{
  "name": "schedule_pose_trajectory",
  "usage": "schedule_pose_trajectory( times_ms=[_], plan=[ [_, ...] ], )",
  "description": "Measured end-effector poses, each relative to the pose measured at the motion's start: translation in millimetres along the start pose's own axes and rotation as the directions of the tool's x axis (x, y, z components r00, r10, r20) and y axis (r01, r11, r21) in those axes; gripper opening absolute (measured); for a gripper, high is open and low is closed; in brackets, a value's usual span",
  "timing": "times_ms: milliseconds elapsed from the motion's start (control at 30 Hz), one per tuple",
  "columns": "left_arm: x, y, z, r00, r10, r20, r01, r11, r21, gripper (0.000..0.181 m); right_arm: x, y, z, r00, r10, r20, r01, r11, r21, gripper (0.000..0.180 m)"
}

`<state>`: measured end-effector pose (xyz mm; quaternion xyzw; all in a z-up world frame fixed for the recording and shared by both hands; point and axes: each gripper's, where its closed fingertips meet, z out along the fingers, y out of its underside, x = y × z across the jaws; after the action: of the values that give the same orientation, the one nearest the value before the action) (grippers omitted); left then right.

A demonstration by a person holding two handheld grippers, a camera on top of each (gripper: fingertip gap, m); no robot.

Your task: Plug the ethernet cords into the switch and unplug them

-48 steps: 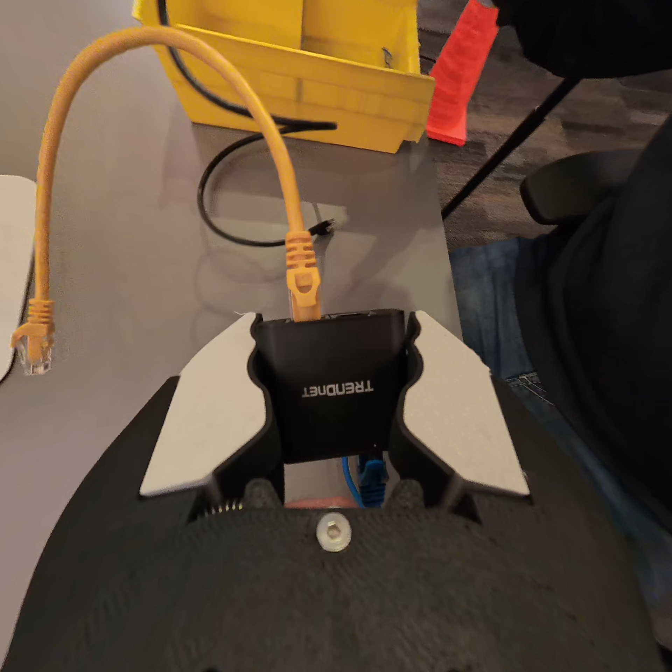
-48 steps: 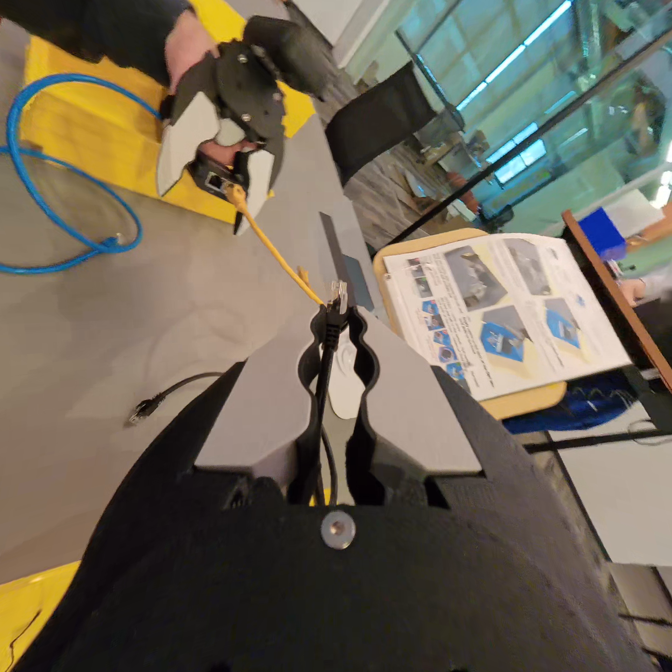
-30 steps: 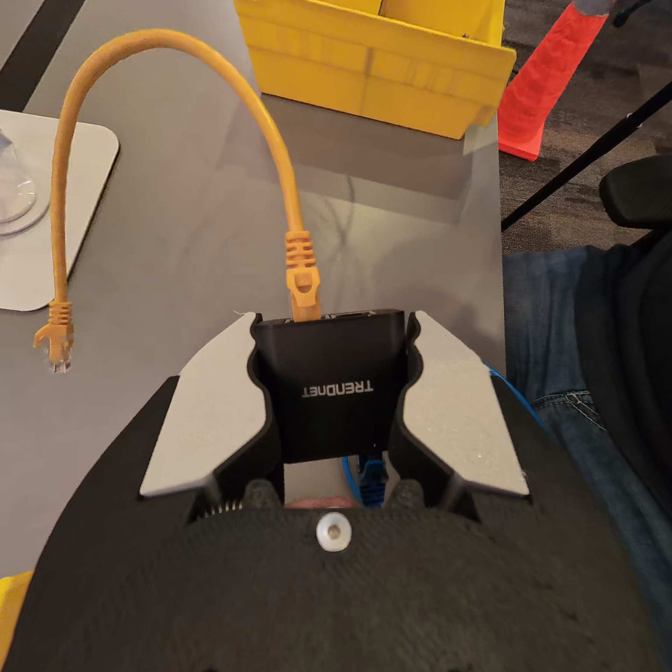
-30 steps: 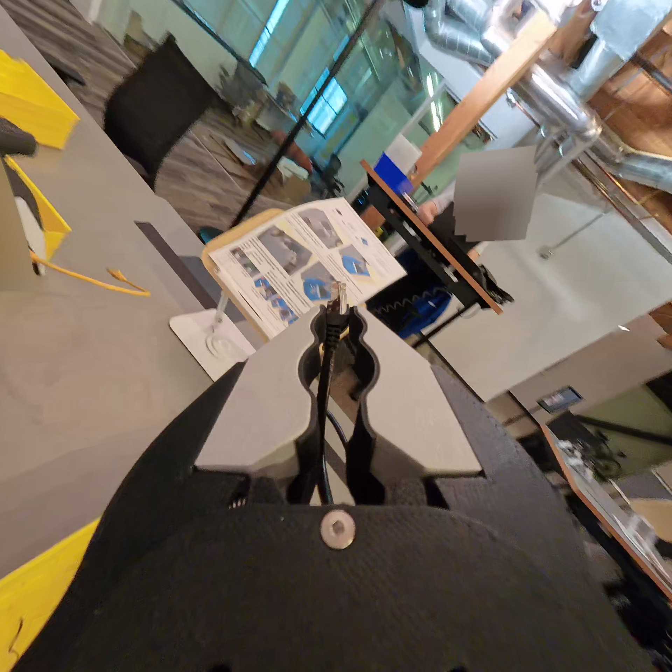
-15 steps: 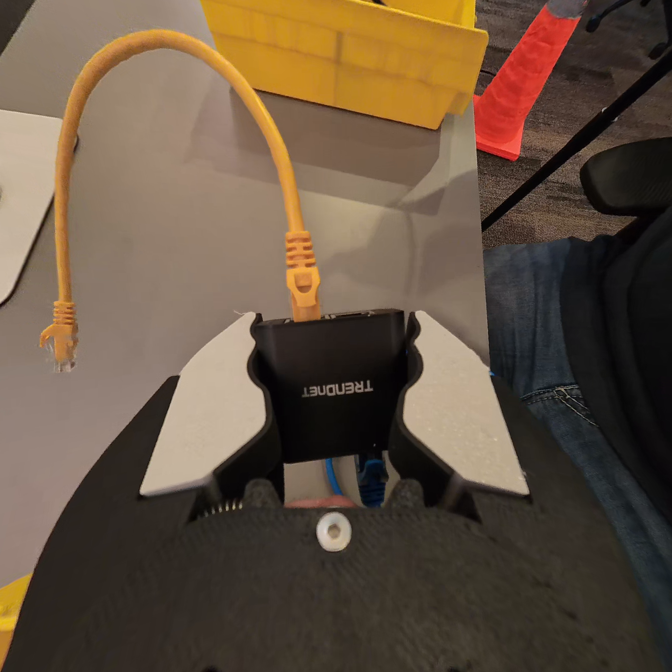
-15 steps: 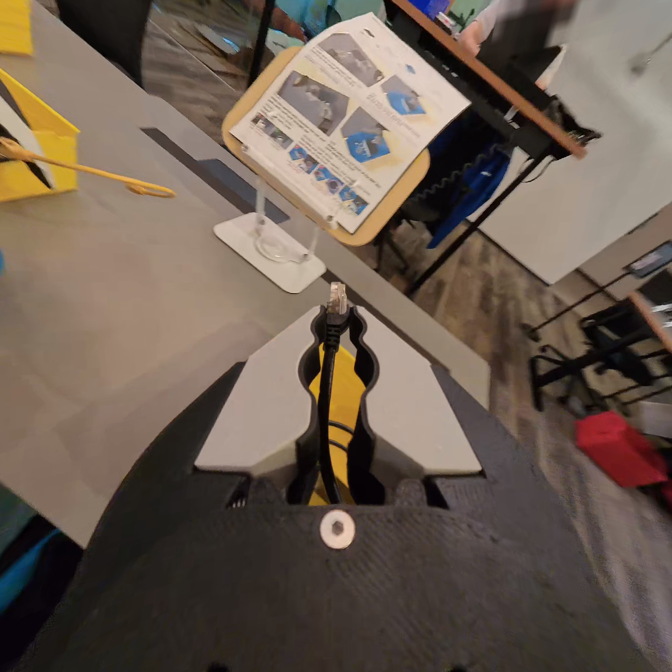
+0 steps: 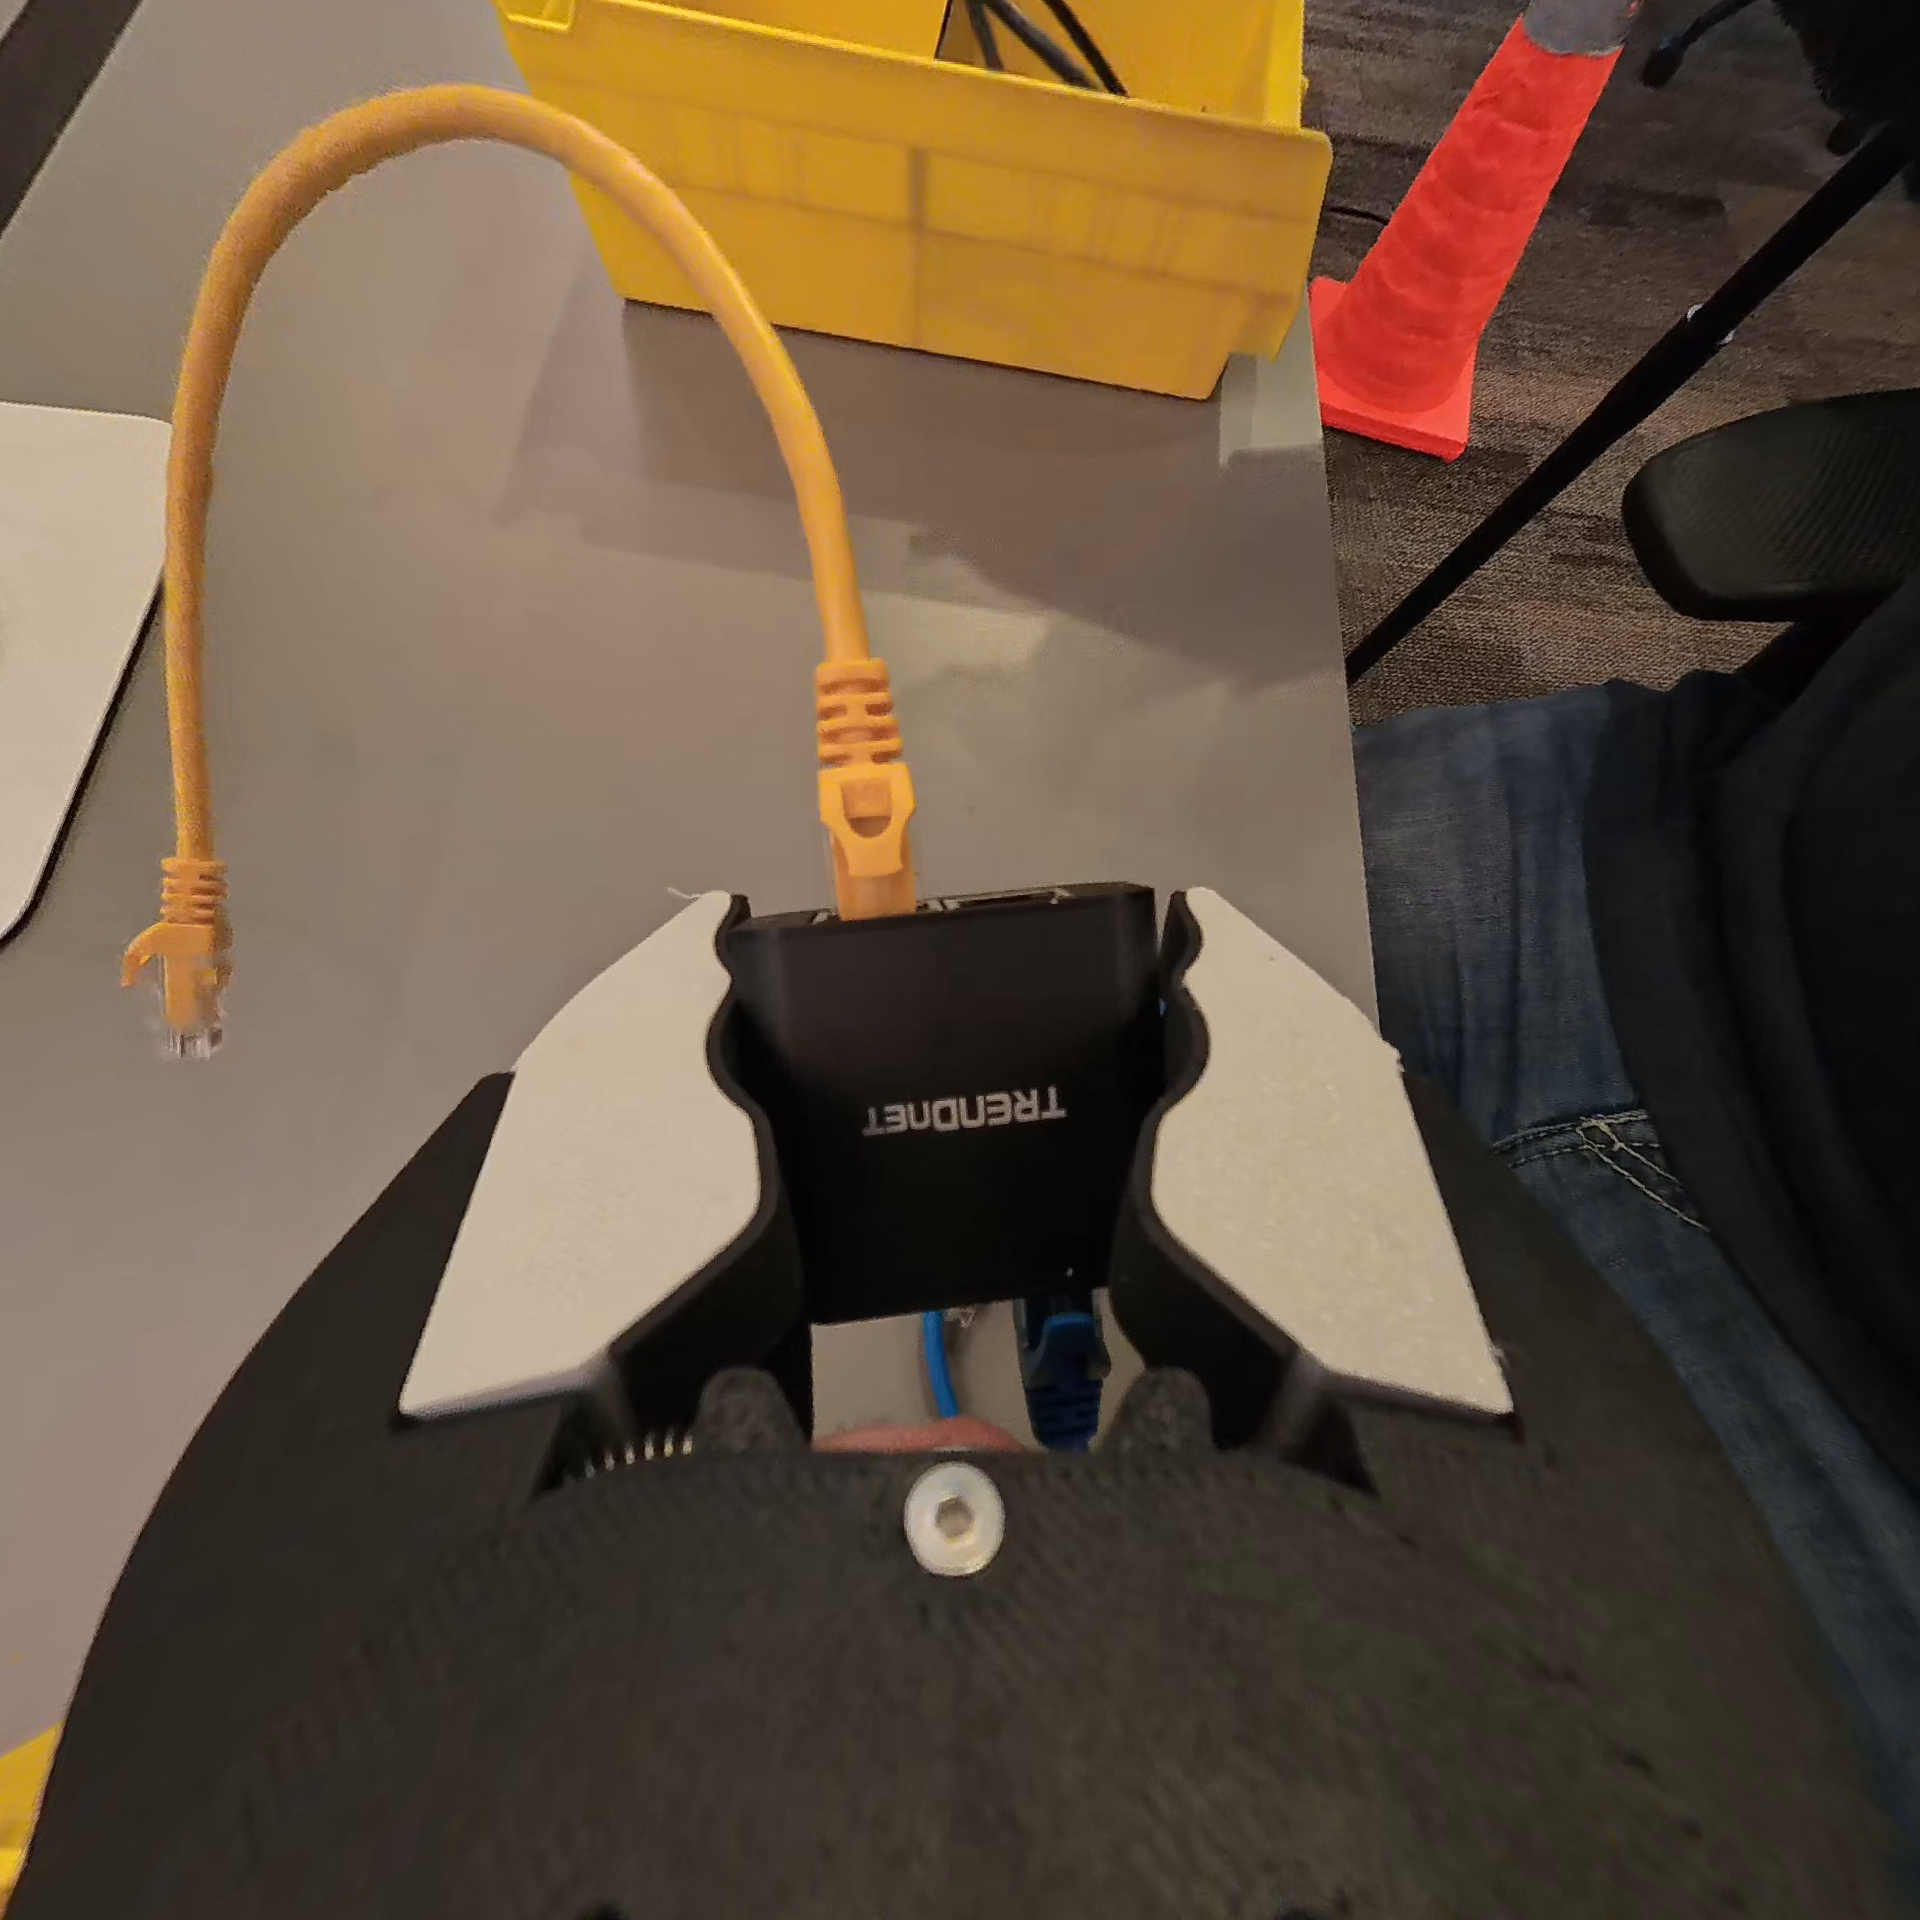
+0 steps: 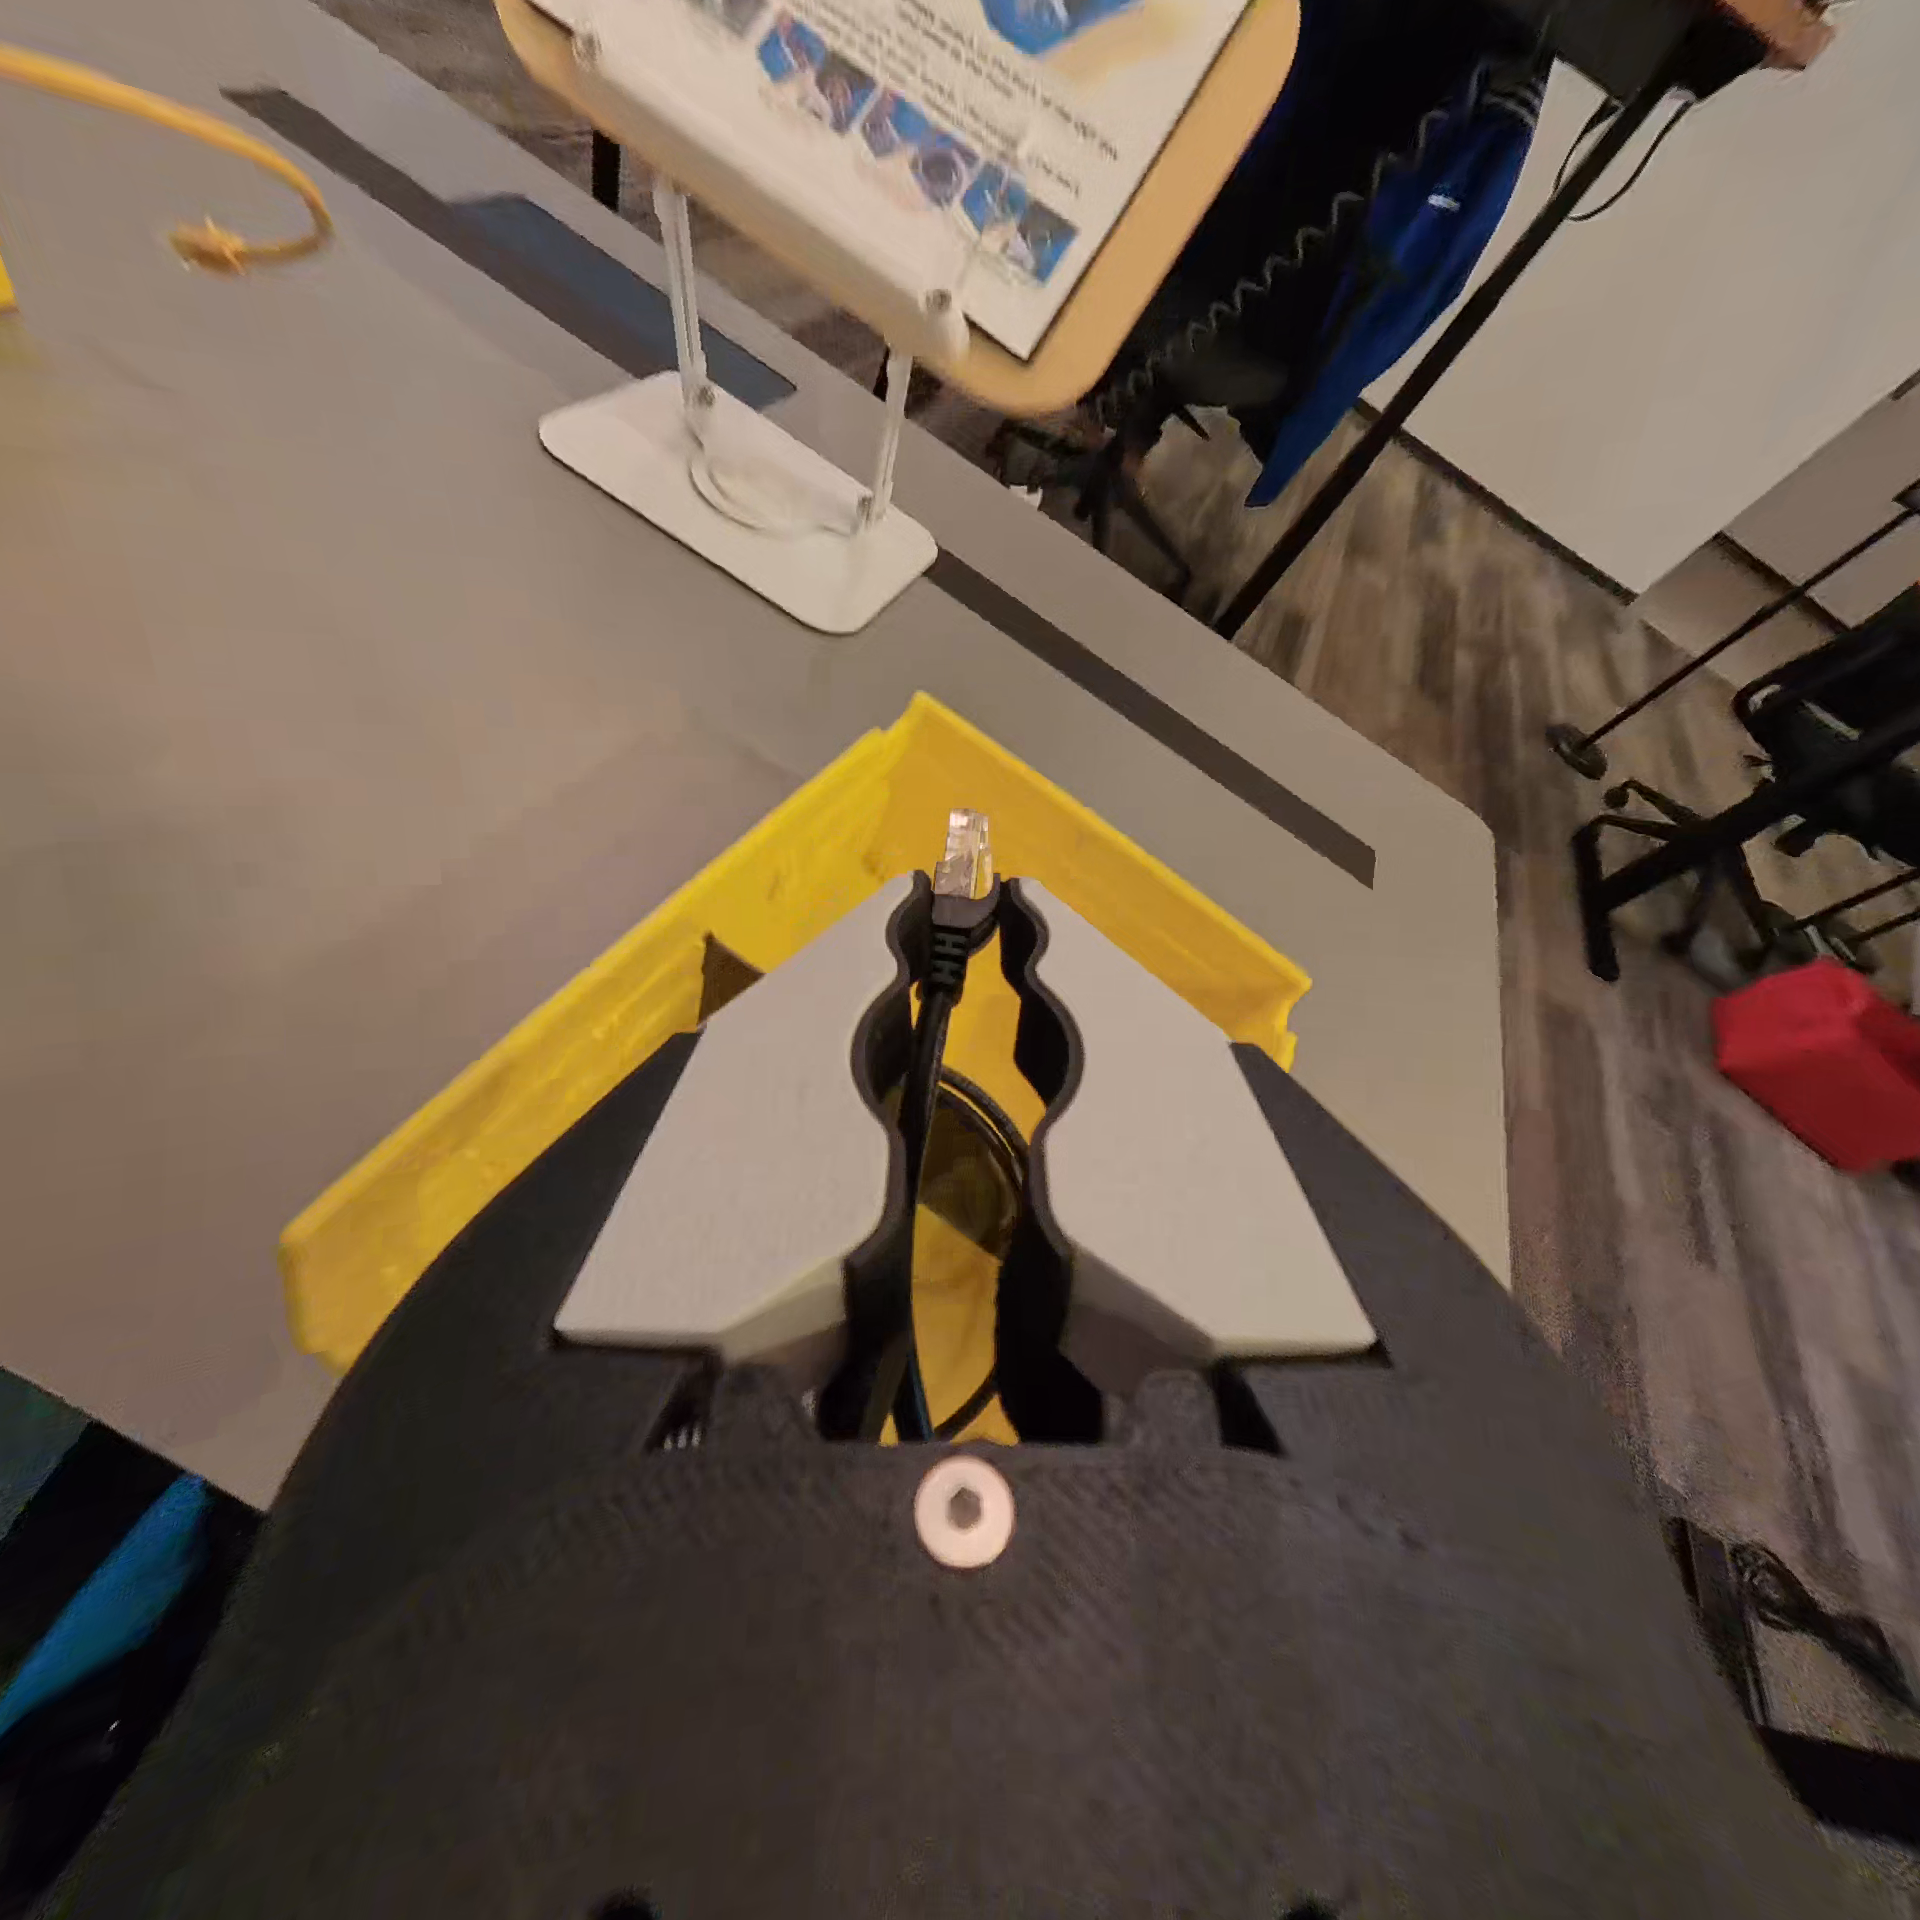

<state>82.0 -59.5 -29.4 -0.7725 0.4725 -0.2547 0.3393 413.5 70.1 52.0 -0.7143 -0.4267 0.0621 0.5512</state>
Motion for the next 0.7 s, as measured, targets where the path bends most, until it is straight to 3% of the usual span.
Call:
schedule_pose_trajectory(
  times_ms=[233,267,333,433,533,600,700],
  plan=[
    [-1.5,1.0,-3.3,1.000,0.009,0.002,-0.009,1.000,-0.008,0.075,-39.8,86.8,33.2,0.973,0.158,0.168,-0.123,0.972,-0.202,0.013],
    [-1.1,0.5,-3.6,1.000,0.012,0.000,-0.012,1.000,-0.010,0.075,-45.3,94.0,35.5,0.967,0.166,0.192,-0.120,0.965,-0.233,0.016],
    [0.1,1.0,-3.0,1.000,0.017,-0.005,-0.017,1.000,-0.021,0.074,-60.6,111.7,38.0,0.950,0.180,0.255,-0.086,0.937,-0.339,0.044],
    [0.8,3.1,-1.1,1.000,0.026,-0.007,-0.026,0.999,-0.043,0.075,-93.1,119.5,31.5,0.863,0.267,0.428,-0.077,0.908,-0.412,0.060],
    [1.3,3.0,-0.2,1.000,0.029,-0.012,-0.029,0.999,-0.043,0.074,-85.7,112.2,23.9,0.882,0.195,0.429,-0.019,0.924,-0.381,0.077],
    [1.3,3.0,0.7,0.999,0.029,-0.014,-0.029,0.999,-0.044,0.074,-85.0,99.7,14.7,0.867,0.195,0.458,-0.024,0.936,-0.352,0.081],
    [3.3,1.9,1.6,0.999,0.037,-0.025,-0.038,0.999,-0.039,0.074,-72.2,75.5,-0.9,0.879,0.171,0.446,-0.037,0.956,-0.292,0.072]
  ],
)
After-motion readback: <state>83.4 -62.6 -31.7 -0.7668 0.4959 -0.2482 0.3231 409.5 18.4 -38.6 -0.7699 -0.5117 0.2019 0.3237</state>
